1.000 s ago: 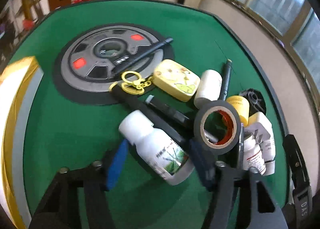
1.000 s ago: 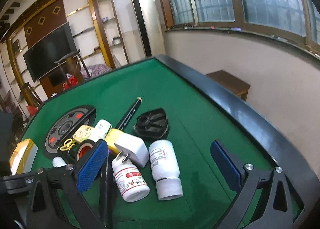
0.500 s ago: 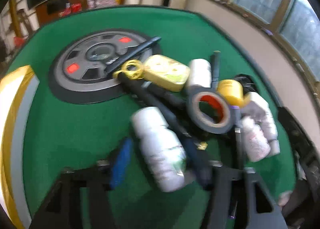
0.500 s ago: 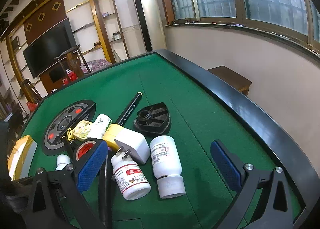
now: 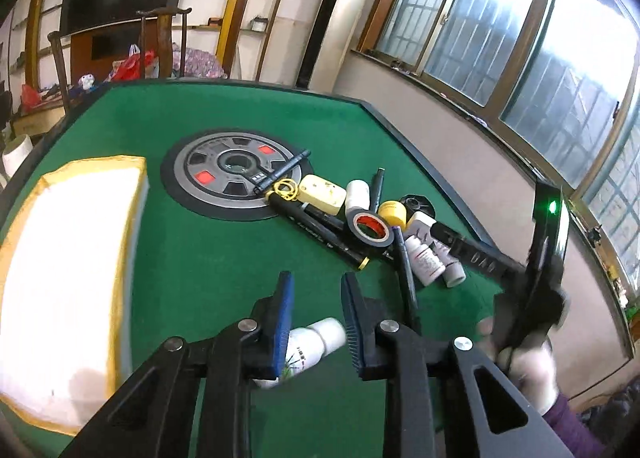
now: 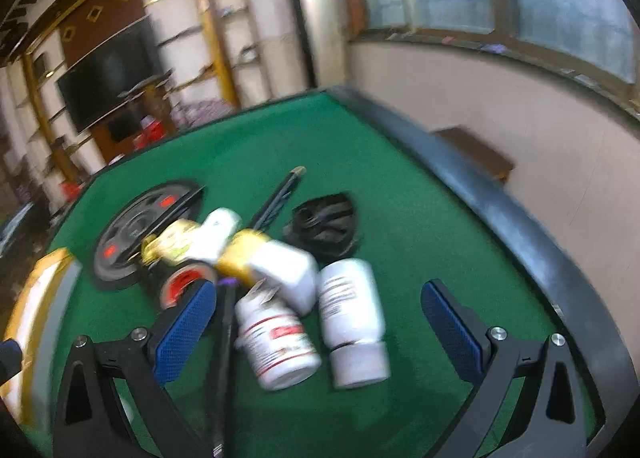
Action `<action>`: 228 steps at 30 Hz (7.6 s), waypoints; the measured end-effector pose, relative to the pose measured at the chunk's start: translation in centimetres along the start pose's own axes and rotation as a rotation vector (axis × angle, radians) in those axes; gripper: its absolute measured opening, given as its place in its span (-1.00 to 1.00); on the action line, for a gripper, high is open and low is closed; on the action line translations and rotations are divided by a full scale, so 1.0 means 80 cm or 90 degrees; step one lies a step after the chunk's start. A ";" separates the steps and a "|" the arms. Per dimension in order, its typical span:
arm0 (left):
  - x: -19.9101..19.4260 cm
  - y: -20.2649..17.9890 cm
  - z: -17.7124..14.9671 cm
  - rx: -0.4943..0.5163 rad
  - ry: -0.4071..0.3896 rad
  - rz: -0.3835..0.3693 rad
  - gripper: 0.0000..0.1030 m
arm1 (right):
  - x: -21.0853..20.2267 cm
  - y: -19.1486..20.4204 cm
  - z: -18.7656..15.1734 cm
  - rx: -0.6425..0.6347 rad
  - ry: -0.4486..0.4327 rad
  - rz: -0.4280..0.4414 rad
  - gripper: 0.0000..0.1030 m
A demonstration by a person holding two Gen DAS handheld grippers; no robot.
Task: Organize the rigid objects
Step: 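Grasp the white green-label bottle with the left tool while the right tool grasps the black tape roll, then carry the bottle with the left tool into the white tray while the right tool drops the tape roll there, then grasp a black marker with the left tool while the right tool grasps another black marker, then lay the left tool's marker in the white tray while the right tool lays its marker beside it, then open both tools and pull them back toward the pile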
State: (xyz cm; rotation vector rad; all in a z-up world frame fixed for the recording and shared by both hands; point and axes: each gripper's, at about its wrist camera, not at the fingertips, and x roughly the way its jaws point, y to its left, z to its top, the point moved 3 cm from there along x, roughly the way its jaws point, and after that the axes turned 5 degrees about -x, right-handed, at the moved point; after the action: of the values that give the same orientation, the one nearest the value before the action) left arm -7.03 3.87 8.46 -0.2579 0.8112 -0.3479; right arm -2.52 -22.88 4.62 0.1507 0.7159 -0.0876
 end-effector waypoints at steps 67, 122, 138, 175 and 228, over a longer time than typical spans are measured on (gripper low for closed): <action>0.039 0.307 0.110 -0.241 0.024 0.065 -0.30 | 0.073 0.456 0.069 -0.106 0.276 0.461 -0.76; 0.308 0.033 0.160 0.104 0.161 0.157 -0.73 | 0.124 -0.029 0.095 0.174 0.032 0.252 0.23; 0.067 0.074 0.113 -0.054 0.009 -0.019 -0.73 | 0.139 -0.034 0.097 0.182 0.062 0.230 0.23; -0.052 0.278 0.024 -0.255 -0.060 0.072 -0.72 | 0.005 0.168 0.138 -0.044 0.107 0.348 -0.69; -0.062 0.113 0.026 -0.038 -0.167 0.322 0.99 | -0.093 0.153 0.013 -0.074 -0.192 -0.001 1.00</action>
State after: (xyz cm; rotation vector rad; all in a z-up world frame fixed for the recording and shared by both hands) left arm -6.81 14.31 9.90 -0.1419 0.6016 0.1837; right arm -5.87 -10.80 11.60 0.0243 0.4185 -0.0685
